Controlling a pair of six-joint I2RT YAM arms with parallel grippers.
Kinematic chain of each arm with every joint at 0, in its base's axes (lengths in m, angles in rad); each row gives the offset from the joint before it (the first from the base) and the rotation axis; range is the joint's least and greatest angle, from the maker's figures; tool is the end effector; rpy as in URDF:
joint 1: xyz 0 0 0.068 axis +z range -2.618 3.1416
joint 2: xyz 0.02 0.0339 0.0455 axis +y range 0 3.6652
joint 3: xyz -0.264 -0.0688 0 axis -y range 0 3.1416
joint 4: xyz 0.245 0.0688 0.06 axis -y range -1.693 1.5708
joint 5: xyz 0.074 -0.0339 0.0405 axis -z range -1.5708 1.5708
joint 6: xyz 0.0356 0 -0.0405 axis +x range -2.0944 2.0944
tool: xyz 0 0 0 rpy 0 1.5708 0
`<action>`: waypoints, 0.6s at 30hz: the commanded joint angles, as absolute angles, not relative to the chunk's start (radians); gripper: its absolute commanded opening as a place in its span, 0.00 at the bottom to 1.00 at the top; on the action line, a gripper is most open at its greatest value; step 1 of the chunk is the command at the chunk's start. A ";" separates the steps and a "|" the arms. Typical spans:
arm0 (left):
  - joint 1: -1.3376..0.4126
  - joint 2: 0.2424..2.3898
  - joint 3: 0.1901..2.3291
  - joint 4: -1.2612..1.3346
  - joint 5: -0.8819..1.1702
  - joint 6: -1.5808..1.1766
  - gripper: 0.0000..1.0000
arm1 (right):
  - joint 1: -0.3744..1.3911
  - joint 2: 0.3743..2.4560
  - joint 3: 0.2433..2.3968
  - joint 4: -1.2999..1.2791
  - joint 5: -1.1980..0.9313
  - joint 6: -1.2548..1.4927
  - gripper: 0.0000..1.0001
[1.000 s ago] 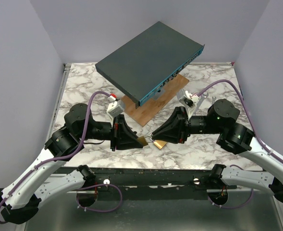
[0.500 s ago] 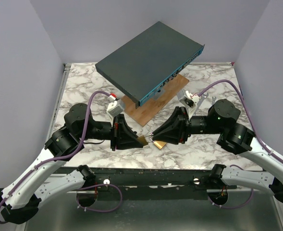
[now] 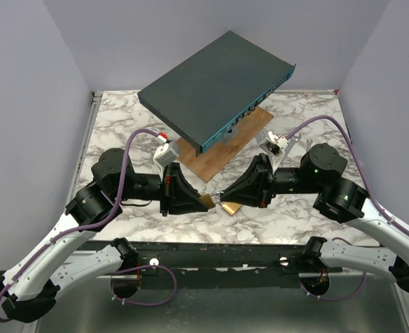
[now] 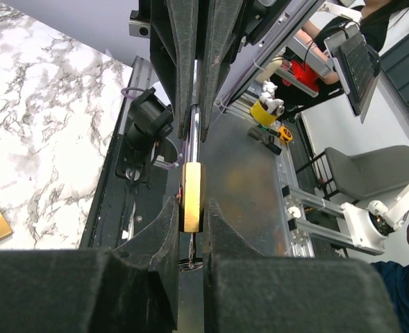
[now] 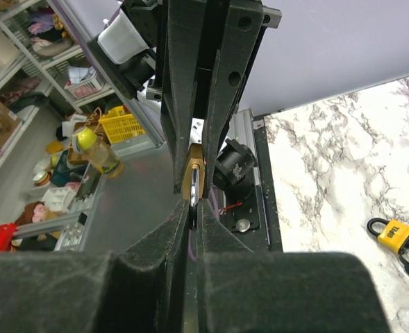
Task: Lock with the key
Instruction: Lock the lock.
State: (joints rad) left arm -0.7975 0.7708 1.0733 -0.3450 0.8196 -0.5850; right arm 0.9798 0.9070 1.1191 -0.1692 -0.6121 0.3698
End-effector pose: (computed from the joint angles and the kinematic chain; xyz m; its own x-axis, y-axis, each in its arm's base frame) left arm 0.0825 -0.1218 0.4235 -0.5761 0.0507 -0.8158 0.8160 -0.0214 -0.5776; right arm 0.0874 0.1669 0.4361 -0.3390 0.0257 -0.9404 -0.9406 -0.0321 0.3381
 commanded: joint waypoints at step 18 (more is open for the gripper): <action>-0.790 0.791 1.049 -0.146 0.921 -0.553 0.00 | 1.077 0.953 1.112 -0.126 -0.598 0.418 0.01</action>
State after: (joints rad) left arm -0.7918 0.7773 1.0470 -0.2646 0.9173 -0.5907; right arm 1.0191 0.9184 1.1191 -0.1467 -0.6155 0.4034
